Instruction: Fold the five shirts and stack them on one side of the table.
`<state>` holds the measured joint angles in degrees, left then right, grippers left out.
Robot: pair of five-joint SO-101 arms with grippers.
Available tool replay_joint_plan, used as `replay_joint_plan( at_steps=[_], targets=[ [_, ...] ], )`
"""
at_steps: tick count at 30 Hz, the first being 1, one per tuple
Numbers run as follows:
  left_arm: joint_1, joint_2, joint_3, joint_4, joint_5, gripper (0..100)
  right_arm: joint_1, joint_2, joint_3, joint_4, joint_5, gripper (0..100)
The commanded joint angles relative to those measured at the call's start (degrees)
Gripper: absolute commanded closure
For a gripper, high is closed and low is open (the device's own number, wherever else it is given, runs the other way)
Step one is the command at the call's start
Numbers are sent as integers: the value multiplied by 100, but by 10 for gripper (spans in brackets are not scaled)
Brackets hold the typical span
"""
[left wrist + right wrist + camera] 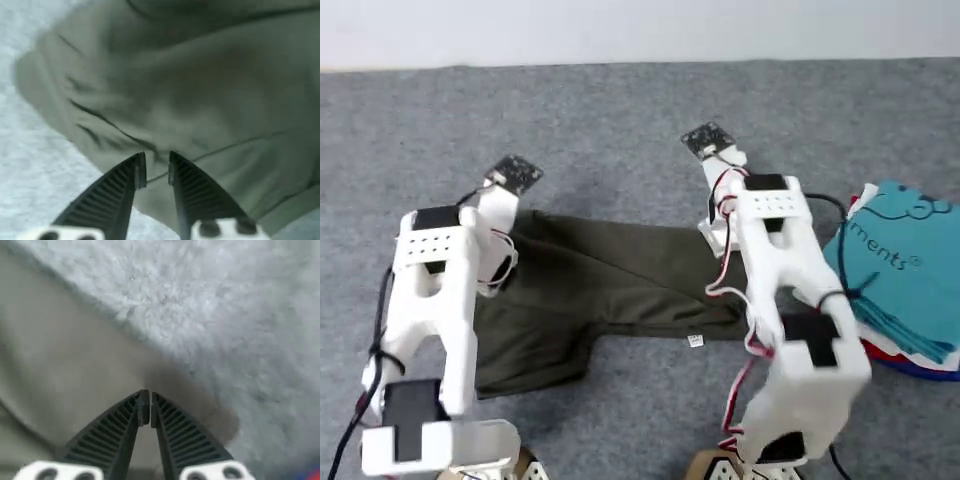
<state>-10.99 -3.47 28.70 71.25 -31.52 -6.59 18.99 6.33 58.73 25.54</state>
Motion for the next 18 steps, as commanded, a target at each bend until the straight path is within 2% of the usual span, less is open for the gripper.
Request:
replay_joint_plan(
  at_steps=[1, 4, 12, 18],
  targets=[
    [26, 176, 4, 97, -299, 922, 180, 681, -1020, 127, -35, 988],
    [-44, 396, 4, 352, -607, 923, 356, 1305, -1846, 409, -35, 988],
    [-826, 571, 4, 431, -1116, 923, 629, 2440, -3569, 1051, -35, 988],
    [-818, 554, -13, 624, -1152, 922, 479, 2545, -4299, 1613, -35, 988]
  ],
)
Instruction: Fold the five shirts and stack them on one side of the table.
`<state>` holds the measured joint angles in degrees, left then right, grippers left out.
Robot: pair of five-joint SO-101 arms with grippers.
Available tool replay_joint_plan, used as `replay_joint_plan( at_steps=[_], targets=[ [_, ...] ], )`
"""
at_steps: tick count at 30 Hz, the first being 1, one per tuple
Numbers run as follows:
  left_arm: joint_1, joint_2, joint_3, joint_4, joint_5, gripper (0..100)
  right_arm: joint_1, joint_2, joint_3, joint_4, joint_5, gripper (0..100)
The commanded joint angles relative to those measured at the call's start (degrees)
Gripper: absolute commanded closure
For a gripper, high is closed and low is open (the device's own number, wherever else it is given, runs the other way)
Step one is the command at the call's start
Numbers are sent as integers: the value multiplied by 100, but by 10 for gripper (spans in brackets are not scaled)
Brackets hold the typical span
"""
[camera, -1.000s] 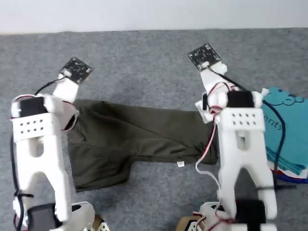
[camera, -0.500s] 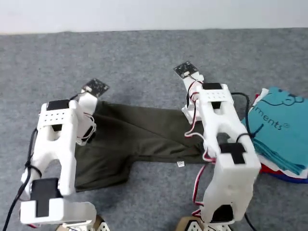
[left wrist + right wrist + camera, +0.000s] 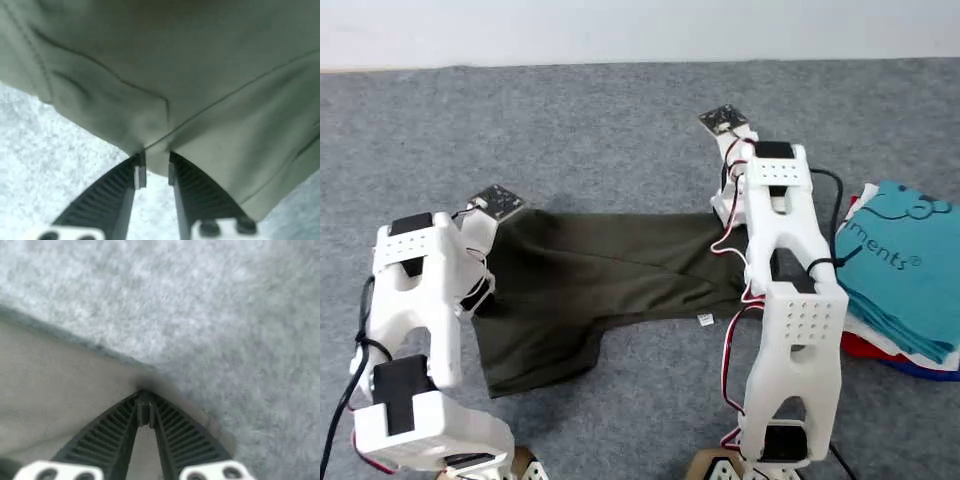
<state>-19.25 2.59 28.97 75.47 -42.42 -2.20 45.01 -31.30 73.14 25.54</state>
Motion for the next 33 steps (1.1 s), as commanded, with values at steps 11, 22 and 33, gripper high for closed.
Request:
replay_joint_plan(
  at_steps=[11, 22, 33],
  targets=[
    [624, -1565, -602, 1213, -18, 923, -585, -31, -2321, 2853, -35, 987],
    [1873, -1899, 1262, 229, 651, 921, -629, -48, -1248, 2967, -62, 988],
    [2215, -1890, 2703, -114, 466, 922, 84, 760, -958, 1349, -35, 988]
  ],
)
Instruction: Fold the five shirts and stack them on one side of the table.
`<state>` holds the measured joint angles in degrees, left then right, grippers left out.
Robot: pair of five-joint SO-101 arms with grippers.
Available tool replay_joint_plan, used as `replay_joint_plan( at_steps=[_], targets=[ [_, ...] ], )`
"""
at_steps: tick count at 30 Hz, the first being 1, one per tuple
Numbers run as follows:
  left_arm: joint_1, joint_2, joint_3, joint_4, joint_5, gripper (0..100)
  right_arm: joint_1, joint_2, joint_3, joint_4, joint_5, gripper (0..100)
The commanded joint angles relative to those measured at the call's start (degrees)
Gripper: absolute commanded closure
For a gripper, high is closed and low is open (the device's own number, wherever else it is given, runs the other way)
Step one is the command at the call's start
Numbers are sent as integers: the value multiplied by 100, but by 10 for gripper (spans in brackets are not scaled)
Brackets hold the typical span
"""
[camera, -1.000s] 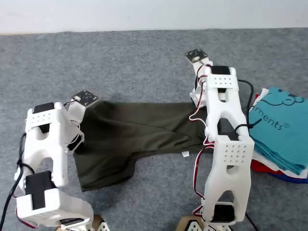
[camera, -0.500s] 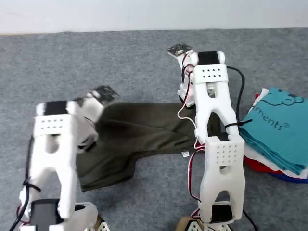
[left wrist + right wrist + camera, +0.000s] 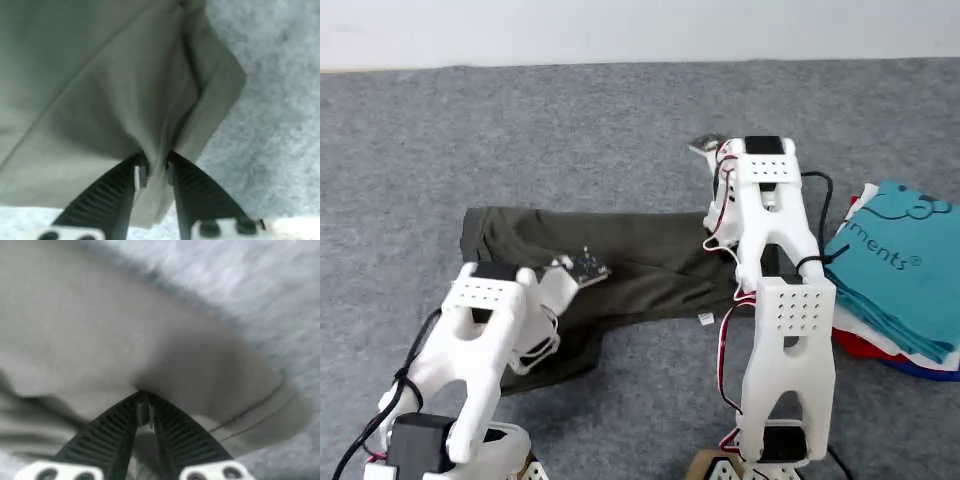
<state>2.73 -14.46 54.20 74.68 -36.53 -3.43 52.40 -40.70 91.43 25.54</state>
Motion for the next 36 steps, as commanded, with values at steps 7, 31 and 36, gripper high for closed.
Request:
replay_joint_plan(
  at_steps=[7, 31, 36],
  targets=[
    [-448, -220, 268, 580, -1152, 925, 171, 31, -492, -567, -35, 988],
    [-1002, -220, -2360, 1310, -809, 938, -251, 760, -2215, 602, 88, 988],
    [-1029, -237, -2176, 853, -475, 938, -242, 980, -2602, 347, 70, 988]
  ],
)
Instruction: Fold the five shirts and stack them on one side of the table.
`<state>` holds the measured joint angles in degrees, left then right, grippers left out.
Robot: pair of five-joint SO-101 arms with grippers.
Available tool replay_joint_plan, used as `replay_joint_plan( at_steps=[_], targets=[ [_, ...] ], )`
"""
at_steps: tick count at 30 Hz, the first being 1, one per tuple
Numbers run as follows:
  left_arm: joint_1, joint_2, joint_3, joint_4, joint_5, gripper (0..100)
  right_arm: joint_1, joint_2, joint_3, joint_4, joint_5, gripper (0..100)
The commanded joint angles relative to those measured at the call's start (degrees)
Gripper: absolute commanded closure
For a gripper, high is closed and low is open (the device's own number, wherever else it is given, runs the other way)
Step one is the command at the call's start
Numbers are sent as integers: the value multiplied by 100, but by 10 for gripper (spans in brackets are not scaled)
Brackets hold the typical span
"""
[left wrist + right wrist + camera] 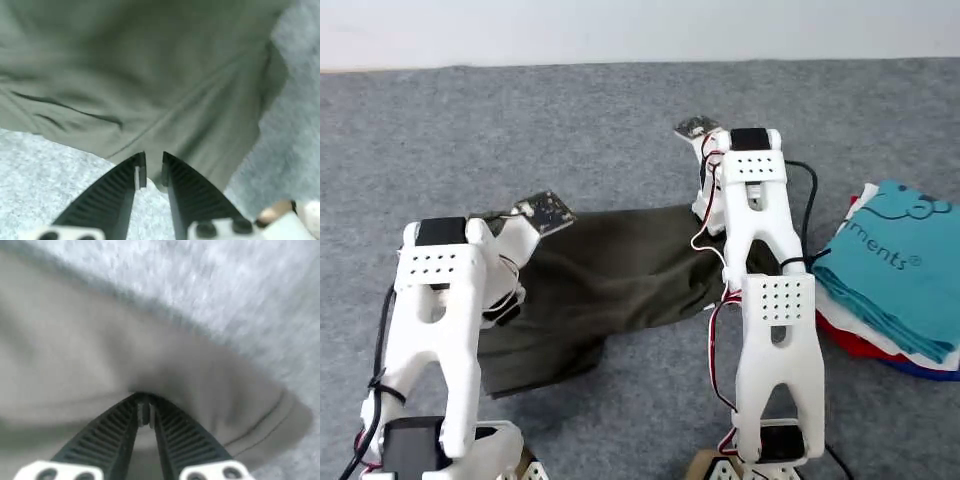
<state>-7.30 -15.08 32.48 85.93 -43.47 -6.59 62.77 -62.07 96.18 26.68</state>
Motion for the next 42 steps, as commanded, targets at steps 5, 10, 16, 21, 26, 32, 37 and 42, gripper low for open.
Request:
replay_joint_plan(
  at_steps=[5, 10, 16, 21, 26, 32, 37, 42],
  targets=[
    [-35, -176, -13, -343, 475, 938, -154, -180, -1134, 716, -141, 988],
    [-35, -176, 13, -510, 527, 938, -75, -734, -334, 699, -290, 989],
    [-35, -176, 13, -598, 527, 938, -66, -1710, 1934, 681, -299, 987],
    [-35, -176, 22, -642, 527, 938, 127, -2123, 3200, 681, -299, 988],
    [-35, -158, 22, -712, 527, 938, 673, -2703, 4079, 690, -273, 988],
    [-26, -141, 22, -765, 527, 938, 1130, -3213, 4835, 681, -255, 987],
    [-26, -167, -4, -835, 527, 938, 954, -3653, 4879, 681, -167, 987],
    [-35, -176, -22, -826, 730, 938, 734, -4426, 5354, 690, -185, 963]
  ],
)
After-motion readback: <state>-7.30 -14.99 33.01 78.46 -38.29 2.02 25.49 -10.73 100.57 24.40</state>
